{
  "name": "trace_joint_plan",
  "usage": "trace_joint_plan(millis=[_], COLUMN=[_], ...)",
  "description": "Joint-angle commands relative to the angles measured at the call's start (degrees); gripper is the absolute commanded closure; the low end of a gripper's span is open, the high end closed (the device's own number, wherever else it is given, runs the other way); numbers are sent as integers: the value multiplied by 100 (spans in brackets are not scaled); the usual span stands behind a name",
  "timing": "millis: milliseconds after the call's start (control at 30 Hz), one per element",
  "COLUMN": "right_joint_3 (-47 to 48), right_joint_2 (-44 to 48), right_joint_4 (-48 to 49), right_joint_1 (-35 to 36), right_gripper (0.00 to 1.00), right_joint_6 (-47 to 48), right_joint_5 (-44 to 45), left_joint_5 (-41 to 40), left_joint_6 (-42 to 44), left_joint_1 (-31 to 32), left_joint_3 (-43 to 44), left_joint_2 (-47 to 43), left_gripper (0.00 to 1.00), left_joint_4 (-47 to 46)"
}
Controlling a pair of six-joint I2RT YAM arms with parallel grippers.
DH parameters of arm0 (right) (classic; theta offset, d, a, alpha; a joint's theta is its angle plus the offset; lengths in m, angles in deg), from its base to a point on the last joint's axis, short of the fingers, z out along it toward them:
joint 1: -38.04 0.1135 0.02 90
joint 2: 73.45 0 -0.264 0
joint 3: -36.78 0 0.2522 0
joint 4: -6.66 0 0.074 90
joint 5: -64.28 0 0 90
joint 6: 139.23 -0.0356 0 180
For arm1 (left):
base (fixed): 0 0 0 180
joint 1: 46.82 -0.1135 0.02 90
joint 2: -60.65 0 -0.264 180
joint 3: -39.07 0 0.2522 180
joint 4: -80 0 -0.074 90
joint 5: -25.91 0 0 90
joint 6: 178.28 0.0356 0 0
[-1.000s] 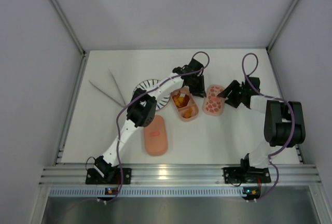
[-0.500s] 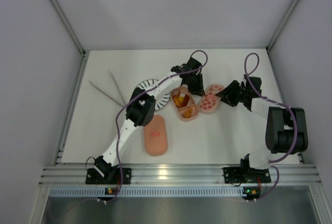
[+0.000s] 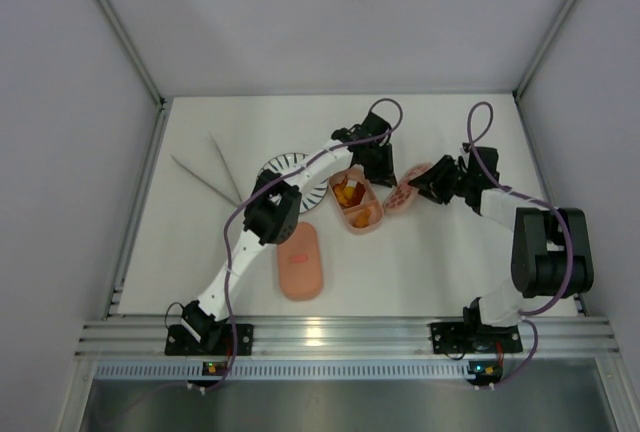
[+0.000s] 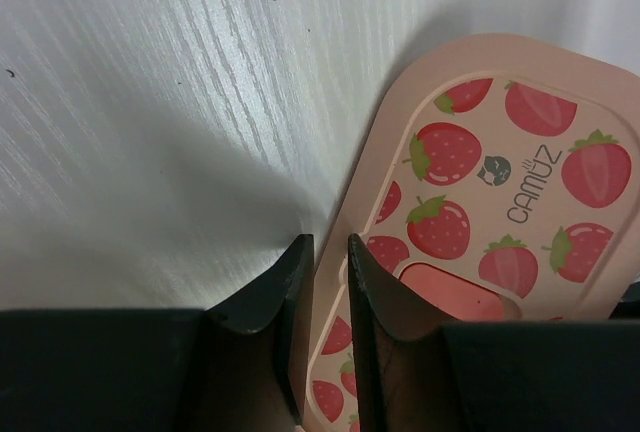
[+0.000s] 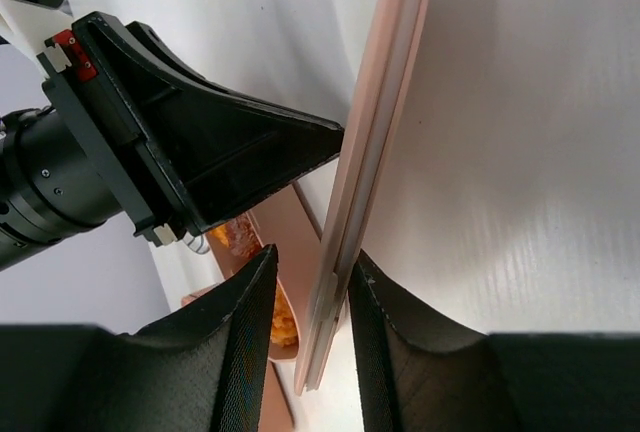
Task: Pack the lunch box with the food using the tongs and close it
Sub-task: Pick up the box lid from the center of the board.
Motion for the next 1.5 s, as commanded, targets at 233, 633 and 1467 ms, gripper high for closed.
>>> trace_joint_plan(millis=[233, 633, 1467], right_joint_3=[355, 970, 4116], right_joint_2=[17, 702, -1361], right_joint_4=[1, -1608, -2614], right_joint_1=[330, 269, 865], right_gripper=[76, 100, 100], right_joint_6=[80, 712, 2222], right_joint_5=[207, 1078, -3536], left_joint_5=[-141, -712, -3394], left_joint_6=[160, 476, -86], left_joint_1=[139, 122, -1038], left_joint_3=[-101, -180, -2596], left_joint_2=[131, -509, -4455], left_gripper=[76, 75, 65], left_joint_4=[385, 130, 253])
